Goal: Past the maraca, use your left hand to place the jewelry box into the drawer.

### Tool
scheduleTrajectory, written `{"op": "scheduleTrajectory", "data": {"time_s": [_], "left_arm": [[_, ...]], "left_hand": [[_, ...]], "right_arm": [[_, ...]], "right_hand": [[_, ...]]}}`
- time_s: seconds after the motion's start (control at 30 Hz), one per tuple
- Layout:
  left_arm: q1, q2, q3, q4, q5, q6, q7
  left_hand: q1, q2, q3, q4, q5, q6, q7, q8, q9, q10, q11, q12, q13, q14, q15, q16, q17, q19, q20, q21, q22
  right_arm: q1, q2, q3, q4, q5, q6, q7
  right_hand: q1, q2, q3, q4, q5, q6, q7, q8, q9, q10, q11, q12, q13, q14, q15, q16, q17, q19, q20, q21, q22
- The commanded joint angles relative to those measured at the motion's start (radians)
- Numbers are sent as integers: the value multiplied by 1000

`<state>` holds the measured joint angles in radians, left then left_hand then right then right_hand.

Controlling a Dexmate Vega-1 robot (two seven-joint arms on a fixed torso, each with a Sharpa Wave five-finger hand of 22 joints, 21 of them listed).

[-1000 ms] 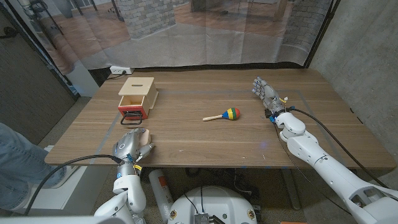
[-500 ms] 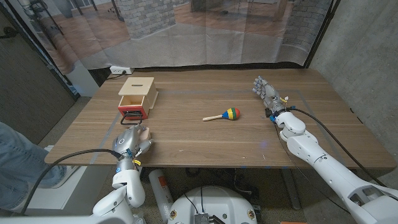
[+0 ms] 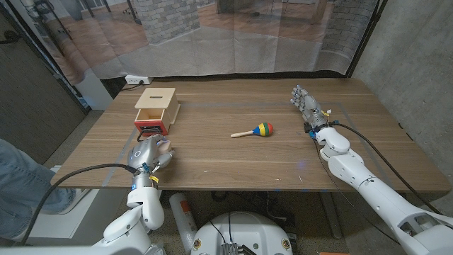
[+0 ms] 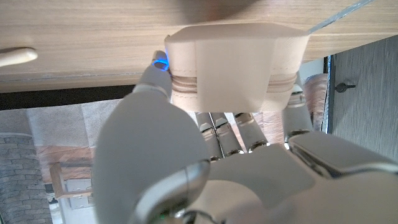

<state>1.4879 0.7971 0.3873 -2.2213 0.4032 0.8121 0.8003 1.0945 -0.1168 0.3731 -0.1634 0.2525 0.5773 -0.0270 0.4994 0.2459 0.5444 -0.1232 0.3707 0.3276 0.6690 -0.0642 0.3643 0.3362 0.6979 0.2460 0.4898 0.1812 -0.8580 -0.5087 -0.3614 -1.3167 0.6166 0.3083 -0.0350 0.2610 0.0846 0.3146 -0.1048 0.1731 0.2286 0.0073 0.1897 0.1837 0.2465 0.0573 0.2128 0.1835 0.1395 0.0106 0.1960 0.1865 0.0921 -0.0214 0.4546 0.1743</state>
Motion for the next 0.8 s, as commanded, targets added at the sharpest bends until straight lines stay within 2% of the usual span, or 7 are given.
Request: {"op": "scheduleTrajectory", "data": {"time_s": [0.03,0.2,0.53,0.8], "left_arm": [[-3,4,-19,-15,-8,-29,-27],[8,11,-30,-42,-12,-27,-45],[45,32,-58,-128,11,33,-69],[78,54,-88,-170,18,34,-88]], "left_hand": [[270,251,11,1,4,10,-3,6,3,6,0,6,7,9,-37,4,8,220,-227,6,3],[269,249,13,3,4,10,-4,6,3,6,-1,4,9,9,-38,3,11,220,-228,7,3],[263,245,16,10,4,12,-2,6,2,12,1,3,14,10,-35,0,17,213,-225,7,2],[258,242,18,13,4,15,-1,6,1,17,-1,2,17,14,-36,-2,21,210,-225,8,2]], "right_arm": [[-15,-10,9,-13,1,9,-5],[-12,-10,10,-15,5,0,-5],[9,-9,3,4,1,1,13],[18,0,0,21,6,1,21]], "right_hand": [[5,8,4,-5,6,8,2,6,5,8,-4,3,3,8,0,-1,3,9,0,-2,3],[4,8,4,-5,6,8,2,6,5,10,-1,3,3,7,1,-1,3,10,-1,-4,3],[5,8,4,-6,6,9,4,6,5,10,-1,3,3,8,1,-1,3,11,0,-8,3],[5,9,5,-6,6,9,4,6,5,11,-2,3,3,9,0,-1,3,12,-2,-10,4]]}}
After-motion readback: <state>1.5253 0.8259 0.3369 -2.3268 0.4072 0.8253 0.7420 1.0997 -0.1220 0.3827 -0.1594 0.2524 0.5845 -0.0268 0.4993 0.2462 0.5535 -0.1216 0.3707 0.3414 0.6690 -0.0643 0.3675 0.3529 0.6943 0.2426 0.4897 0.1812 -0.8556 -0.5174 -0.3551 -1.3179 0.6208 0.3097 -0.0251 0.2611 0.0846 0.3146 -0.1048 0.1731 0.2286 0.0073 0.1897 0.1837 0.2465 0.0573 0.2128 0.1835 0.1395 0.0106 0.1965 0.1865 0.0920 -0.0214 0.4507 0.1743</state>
